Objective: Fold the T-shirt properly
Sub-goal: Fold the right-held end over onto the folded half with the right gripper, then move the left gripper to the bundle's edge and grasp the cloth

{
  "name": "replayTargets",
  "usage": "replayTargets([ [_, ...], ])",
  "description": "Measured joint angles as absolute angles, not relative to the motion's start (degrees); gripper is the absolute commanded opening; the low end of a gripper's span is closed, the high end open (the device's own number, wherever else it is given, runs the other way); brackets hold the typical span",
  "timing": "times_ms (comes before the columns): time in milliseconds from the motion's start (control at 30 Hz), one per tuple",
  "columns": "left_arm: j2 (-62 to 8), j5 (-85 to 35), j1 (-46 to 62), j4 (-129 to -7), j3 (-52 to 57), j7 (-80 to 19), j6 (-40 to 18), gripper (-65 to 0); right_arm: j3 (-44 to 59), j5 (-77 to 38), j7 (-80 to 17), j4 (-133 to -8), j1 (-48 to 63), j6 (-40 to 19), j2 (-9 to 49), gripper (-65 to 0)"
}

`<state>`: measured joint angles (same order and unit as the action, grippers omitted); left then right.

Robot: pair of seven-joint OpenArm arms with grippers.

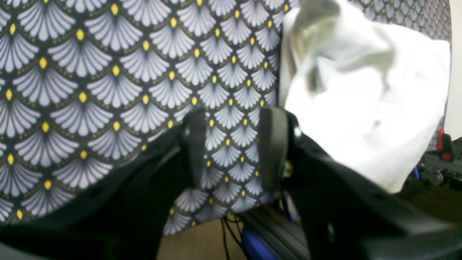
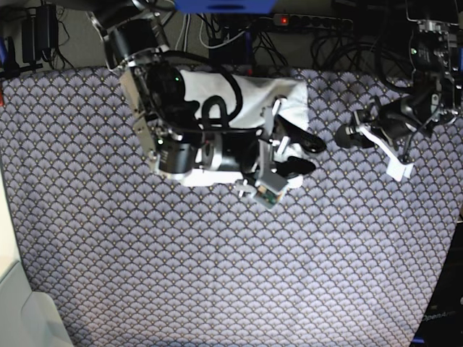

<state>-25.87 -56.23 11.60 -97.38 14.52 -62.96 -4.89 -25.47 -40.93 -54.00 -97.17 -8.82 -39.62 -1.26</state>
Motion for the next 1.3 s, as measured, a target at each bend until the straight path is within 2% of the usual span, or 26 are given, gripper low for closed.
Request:
replayTargets([
  [233, -26.3, -56.25, 13.17, -97.41, 14.52, -62.87, -4.89, -41.2, -25.02, -40.75, -54.33, -95.74, -8.69, -39.62, 2.31, -38.3],
  [533, -25.74, -56.21, 15.31, -100.44, 16.34, -63.02, -4.47, -41.1, -23.42, -40.97, -54.17, -102.54, -6.0, -39.64, 12.56, -39.0],
  [633, -24.47, -56.84, 14.83, -106.52, 16.43, -62.78, -4.95, -41.1, -20.14, -40.82, -54.3, -102.85, -3.25, -39.64, 14.48, -45.8],
  [800, -20.95, -56.93, 13.87, -109.32, 16.01, -63.11, -5.1, -41.1, -15.68, -41.06, -54.11, -102.13, -0.95, -39.62, 15.25, -64.8],
  [1033, -16.38, -55.83, 13.78, -108.95, 14.5, -62.94, -4.71, -41.1, -13.28, -41.28, -52.95, -91.31, -1.06, -39.64, 15.31, -65.0],
  [1167, -15.55, -56.34, 13.3, -105.97, 10.52, -62.72, -5.1, -40.9, -13.72, -41.21, -47.92, -90.19, -0.51, -39.62, 16.56, -65.0],
  [1300, -14.72, -56.21, 13.5, -102.35, 9.85, -62.78, -4.86, -40.7, -13.78, -41.23, -47.29, -90.21, 0.03, -39.62, 17.32, -65.0],
])
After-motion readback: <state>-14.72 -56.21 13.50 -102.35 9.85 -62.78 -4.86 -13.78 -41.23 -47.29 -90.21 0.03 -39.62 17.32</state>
